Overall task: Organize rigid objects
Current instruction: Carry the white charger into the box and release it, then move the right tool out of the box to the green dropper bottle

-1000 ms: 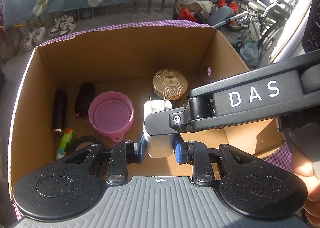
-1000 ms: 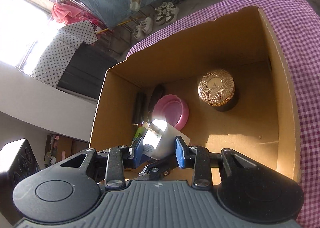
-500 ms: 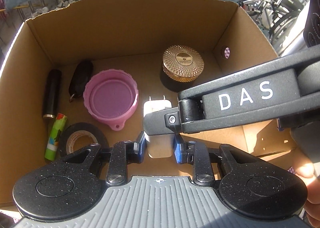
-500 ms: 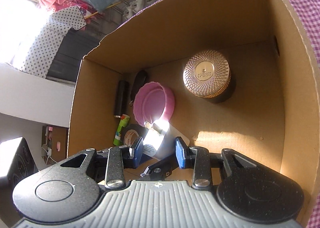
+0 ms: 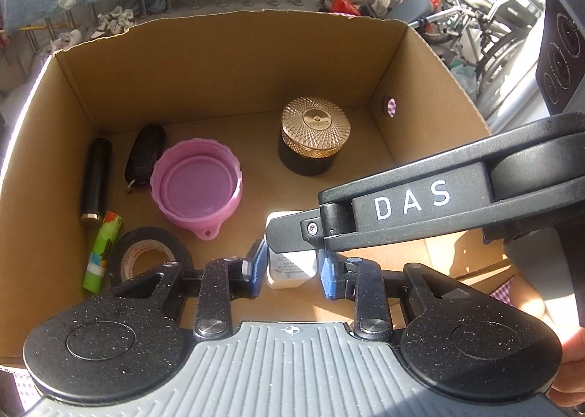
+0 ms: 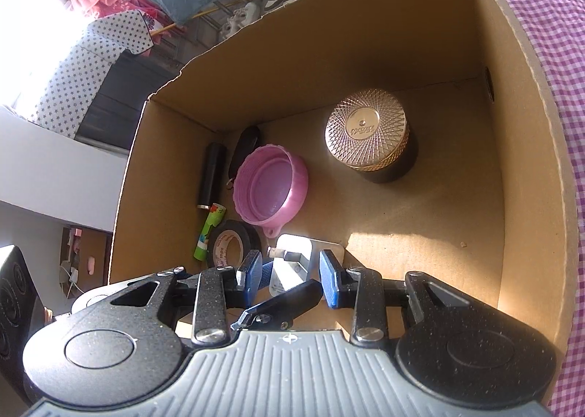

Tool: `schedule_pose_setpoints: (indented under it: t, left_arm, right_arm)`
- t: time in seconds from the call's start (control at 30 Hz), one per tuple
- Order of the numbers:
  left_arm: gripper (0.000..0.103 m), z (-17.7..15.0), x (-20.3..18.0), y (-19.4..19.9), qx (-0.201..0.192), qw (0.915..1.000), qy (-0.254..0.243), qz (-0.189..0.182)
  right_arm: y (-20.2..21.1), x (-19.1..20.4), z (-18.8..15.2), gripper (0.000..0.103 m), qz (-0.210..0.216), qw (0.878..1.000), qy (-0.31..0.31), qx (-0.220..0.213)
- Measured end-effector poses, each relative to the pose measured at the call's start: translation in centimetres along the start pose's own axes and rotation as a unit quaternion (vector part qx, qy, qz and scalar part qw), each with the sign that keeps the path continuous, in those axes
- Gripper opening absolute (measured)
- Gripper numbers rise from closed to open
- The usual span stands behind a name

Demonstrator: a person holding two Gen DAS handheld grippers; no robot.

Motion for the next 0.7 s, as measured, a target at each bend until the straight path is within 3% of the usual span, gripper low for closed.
schedule_pose_setpoints:
  t: [0.53, 0.7]
  left_arm:
    - [0.039, 1.4, 2.0, 6.3, -0.097, 0.9936, 0.053, -0.021]
    - [0.050, 0.2, 2.4, 9.1, -0.128, 0.9893, 0.056, -0.042]
  right_arm:
    - [5.1, 2.0, 1.1, 0.038, 0.010, 0.998, 0.006, -0.065]
    - [8.0, 3.2, -0.4, 0.038, 0.026, 0.995, 0.018, -0.094]
Point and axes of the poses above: each gripper's, at about its wrist camera, not at the fingertips, and y roughly against the way its jaws point, x to its left, z to its top, the point moved 8 cm from there along -y, roughly the way its jaws point, and after that the axes turned 2 degrees about -y, right-handed, at the moved point
